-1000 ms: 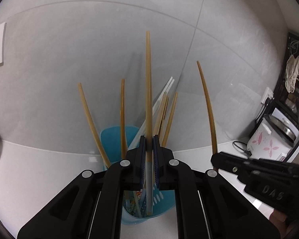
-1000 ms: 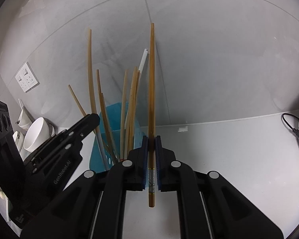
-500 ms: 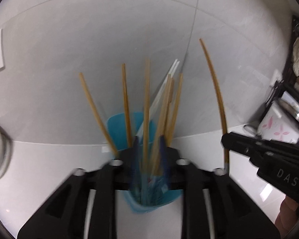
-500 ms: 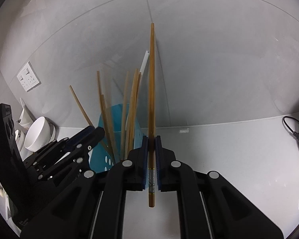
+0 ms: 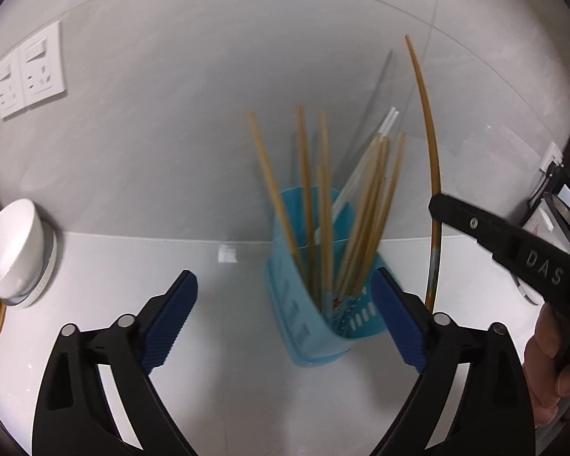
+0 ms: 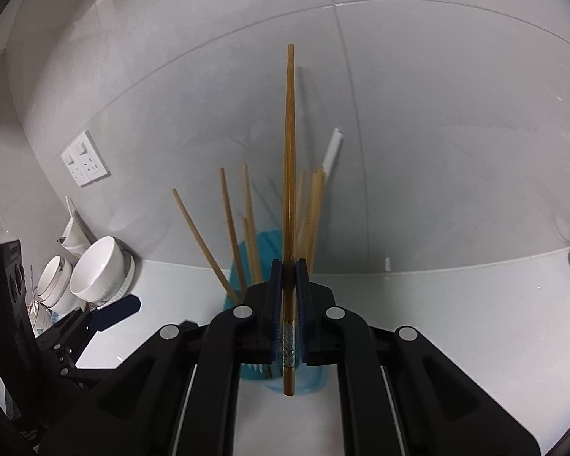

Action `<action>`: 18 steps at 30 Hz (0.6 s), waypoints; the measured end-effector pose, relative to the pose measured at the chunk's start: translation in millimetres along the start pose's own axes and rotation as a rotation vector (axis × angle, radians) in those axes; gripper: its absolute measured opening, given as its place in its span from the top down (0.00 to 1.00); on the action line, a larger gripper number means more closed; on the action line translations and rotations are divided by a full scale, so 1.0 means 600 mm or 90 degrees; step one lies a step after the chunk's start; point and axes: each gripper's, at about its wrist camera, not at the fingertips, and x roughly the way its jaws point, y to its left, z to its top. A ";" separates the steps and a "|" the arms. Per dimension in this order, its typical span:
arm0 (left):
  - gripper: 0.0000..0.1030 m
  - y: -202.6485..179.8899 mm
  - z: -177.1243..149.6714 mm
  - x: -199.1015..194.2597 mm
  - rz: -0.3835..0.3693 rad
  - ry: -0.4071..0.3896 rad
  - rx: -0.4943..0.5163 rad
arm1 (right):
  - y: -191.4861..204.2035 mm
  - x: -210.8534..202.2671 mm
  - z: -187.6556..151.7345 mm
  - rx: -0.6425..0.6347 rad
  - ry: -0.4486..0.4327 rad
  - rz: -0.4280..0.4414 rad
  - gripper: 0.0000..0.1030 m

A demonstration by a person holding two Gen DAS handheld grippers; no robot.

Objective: Organize utensils
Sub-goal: 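Lower the pale-tipped chopstick into the holder and open the left tool while the right tool holds its chopstick, then lower the dark chopstick into the holder and open the right tool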

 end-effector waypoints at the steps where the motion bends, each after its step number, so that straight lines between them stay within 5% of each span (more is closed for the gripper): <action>1: 0.08 0.003 -0.001 0.001 0.003 0.002 -0.003 | 0.004 0.003 0.000 -0.004 -0.008 0.007 0.94; 9: 0.06 0.037 -0.011 -0.003 0.016 0.012 -0.016 | 0.019 0.026 -0.009 -0.009 -0.054 0.038 0.94; 18: 0.06 0.051 -0.010 0.004 0.024 0.017 -0.026 | 0.020 0.059 -0.036 -0.014 -0.032 0.028 0.94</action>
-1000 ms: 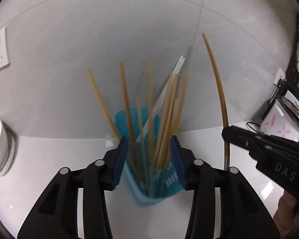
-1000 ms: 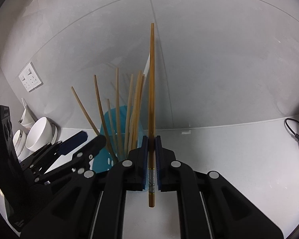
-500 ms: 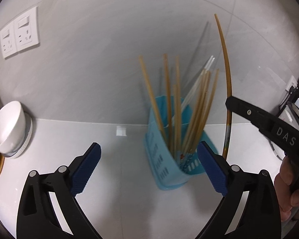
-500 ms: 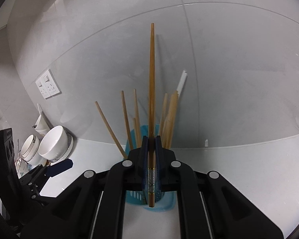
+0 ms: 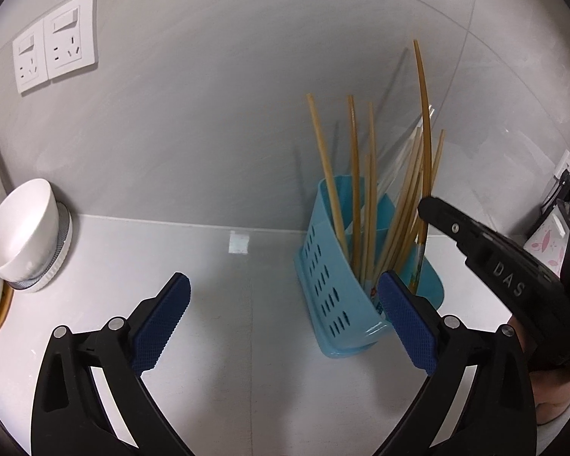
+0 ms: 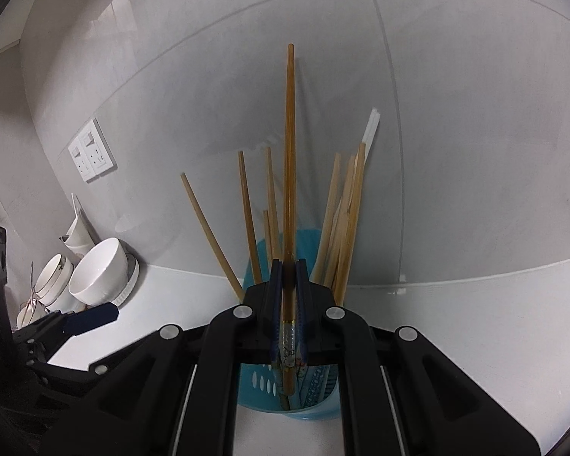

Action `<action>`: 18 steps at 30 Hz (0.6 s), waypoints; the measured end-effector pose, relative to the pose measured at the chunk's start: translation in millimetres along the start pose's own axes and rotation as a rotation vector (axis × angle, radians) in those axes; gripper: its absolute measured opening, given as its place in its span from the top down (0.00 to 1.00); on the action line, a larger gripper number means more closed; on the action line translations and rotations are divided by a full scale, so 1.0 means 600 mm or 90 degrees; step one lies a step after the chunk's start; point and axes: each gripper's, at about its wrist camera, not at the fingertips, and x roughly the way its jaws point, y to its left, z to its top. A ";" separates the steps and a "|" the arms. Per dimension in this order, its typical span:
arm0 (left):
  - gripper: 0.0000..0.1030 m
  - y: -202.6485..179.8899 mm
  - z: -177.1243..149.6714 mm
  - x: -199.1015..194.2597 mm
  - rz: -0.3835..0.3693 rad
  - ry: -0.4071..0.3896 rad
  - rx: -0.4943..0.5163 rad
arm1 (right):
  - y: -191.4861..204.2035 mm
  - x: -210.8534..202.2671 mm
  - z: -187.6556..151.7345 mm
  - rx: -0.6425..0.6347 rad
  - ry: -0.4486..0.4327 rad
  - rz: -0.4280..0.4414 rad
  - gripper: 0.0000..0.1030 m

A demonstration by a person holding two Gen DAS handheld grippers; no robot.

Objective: Organize utensils
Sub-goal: 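Lower the dark chopstick into the holder and open the right tool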

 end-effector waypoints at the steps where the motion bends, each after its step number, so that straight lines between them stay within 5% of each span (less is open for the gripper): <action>1: 0.06 0.002 0.000 0.002 -0.001 0.001 -0.001 | 0.000 0.002 -0.003 0.000 0.004 -0.003 0.94; 16: 0.06 0.005 -0.003 -0.015 0.009 -0.002 -0.001 | 0.002 -0.013 -0.010 -0.023 0.058 -0.037 0.91; 18: 0.06 0.003 -0.001 -0.023 0.012 -0.007 0.001 | 0.003 -0.022 -0.007 -0.031 0.061 -0.047 0.80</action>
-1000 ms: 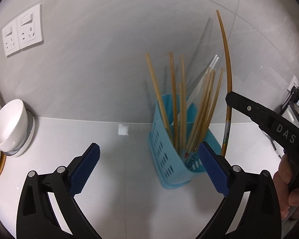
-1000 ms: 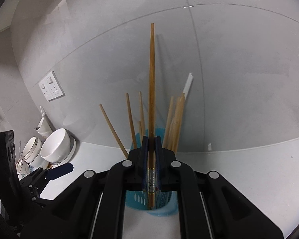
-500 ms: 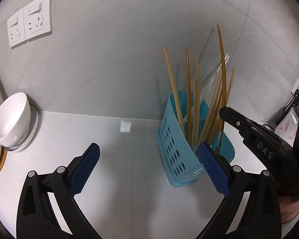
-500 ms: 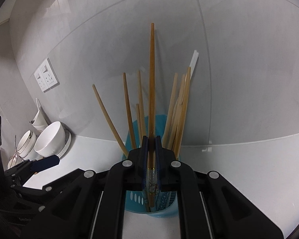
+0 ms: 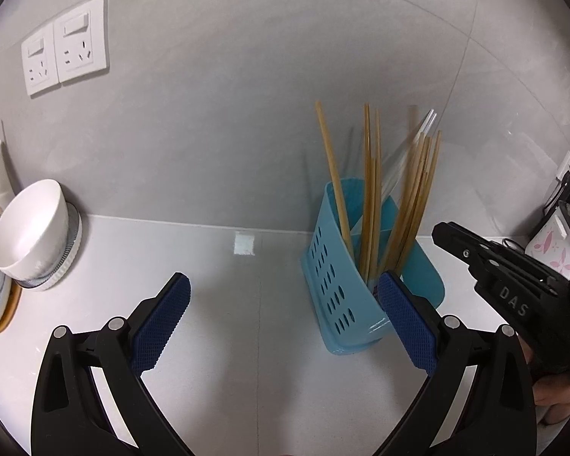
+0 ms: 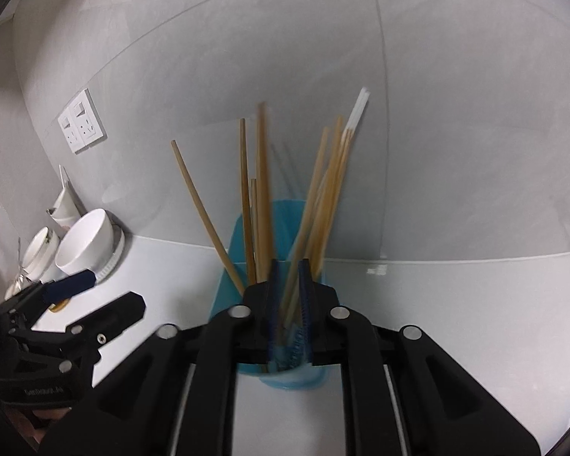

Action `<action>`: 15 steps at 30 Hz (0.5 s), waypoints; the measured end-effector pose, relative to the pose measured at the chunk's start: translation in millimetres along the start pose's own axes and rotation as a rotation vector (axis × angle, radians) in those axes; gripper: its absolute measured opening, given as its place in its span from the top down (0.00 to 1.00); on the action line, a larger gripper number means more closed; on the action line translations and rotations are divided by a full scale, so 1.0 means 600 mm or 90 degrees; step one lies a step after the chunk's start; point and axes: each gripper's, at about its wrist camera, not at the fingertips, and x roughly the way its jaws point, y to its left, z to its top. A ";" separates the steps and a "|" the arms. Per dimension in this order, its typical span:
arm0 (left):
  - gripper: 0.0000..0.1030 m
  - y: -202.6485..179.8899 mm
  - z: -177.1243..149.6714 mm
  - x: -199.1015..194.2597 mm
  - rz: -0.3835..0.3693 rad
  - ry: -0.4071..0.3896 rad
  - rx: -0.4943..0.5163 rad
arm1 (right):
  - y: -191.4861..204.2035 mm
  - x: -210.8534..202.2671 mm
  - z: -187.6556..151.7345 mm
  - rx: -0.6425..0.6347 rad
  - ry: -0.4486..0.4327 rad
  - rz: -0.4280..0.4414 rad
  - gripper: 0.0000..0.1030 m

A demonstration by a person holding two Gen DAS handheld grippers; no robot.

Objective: Organize utensils
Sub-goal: 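Lower the dark chopstick into the holder and open the right tool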

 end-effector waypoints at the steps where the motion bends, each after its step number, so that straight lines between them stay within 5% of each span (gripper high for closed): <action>1: 0.06 -0.002 0.001 -0.005 0.001 -0.002 0.002 | -0.001 -0.008 0.001 -0.001 -0.001 -0.004 0.75; 9: 0.06 -0.018 0.001 -0.035 0.006 -0.012 0.002 | -0.019 -0.067 0.002 0.009 0.001 -0.023 0.40; 15: 0.06 -0.034 -0.008 -0.059 0.007 -0.019 0.007 | -0.037 -0.107 -0.010 0.021 0.009 -0.023 0.29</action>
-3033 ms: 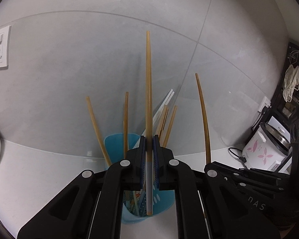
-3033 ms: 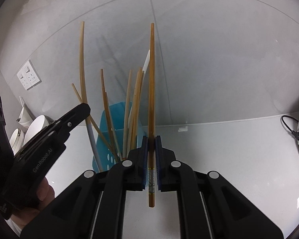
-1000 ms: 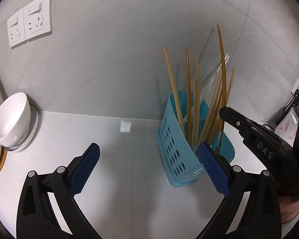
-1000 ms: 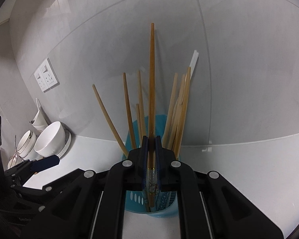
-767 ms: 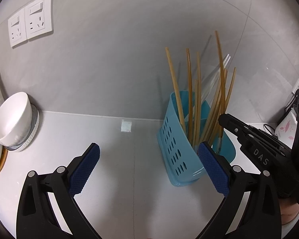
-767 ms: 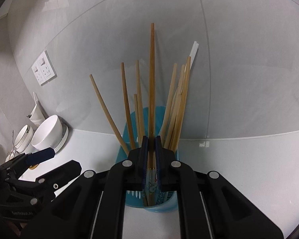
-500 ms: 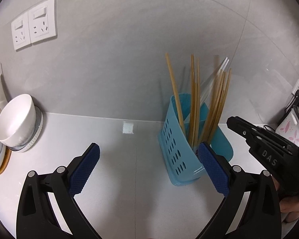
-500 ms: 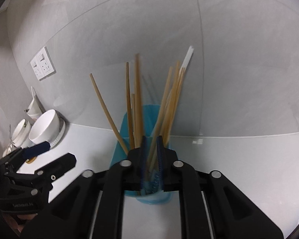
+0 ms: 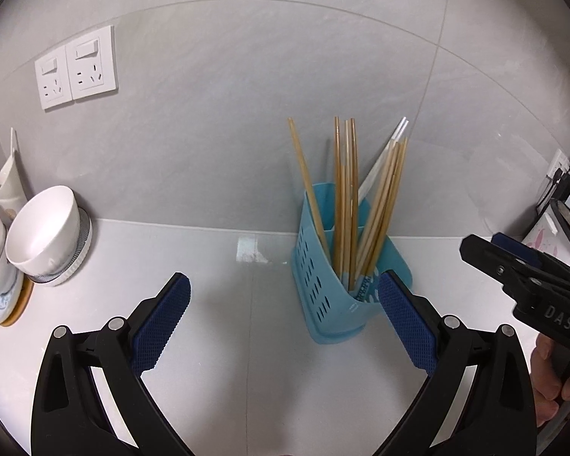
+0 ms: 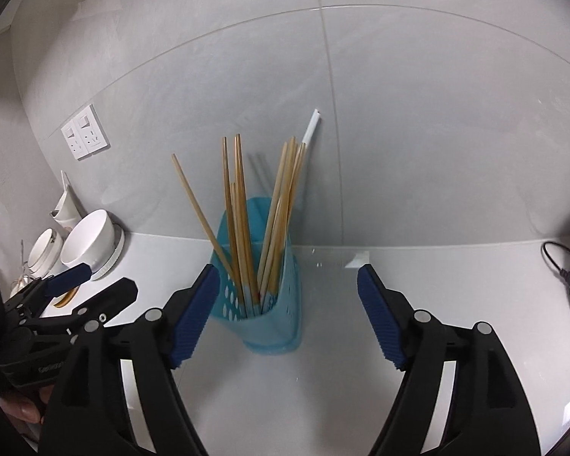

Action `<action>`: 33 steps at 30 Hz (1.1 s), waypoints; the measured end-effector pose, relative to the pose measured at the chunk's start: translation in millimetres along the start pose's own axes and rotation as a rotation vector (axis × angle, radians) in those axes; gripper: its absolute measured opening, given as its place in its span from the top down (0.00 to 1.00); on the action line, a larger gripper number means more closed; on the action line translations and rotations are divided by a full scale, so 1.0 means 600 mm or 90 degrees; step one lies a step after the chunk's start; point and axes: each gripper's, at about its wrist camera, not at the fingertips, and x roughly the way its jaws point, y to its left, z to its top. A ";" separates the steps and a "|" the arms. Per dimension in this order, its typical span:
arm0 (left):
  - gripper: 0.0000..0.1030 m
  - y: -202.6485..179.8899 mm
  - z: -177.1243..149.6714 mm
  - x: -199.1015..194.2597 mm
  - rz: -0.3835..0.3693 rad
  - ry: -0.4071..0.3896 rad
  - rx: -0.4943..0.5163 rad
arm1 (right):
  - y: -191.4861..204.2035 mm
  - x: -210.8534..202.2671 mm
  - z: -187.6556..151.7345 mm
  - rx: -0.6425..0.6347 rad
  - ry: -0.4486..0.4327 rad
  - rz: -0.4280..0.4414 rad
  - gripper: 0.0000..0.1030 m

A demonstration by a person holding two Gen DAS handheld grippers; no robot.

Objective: Organize utensils

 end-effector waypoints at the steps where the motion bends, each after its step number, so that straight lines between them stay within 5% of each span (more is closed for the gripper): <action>1: 0.06 -0.001 0.000 -0.002 -0.002 0.003 -0.001 | -0.001 -0.005 -0.003 0.000 0.001 -0.002 0.28; 11: 0.06 -0.019 -0.013 -0.014 -0.018 0.017 0.005 | -0.016 -0.032 -0.023 0.000 0.010 -0.025 0.07; 33: 0.06 -0.027 -0.013 -0.011 -0.022 0.016 0.008 | -0.013 -0.025 -0.027 -0.009 0.026 -0.038 0.07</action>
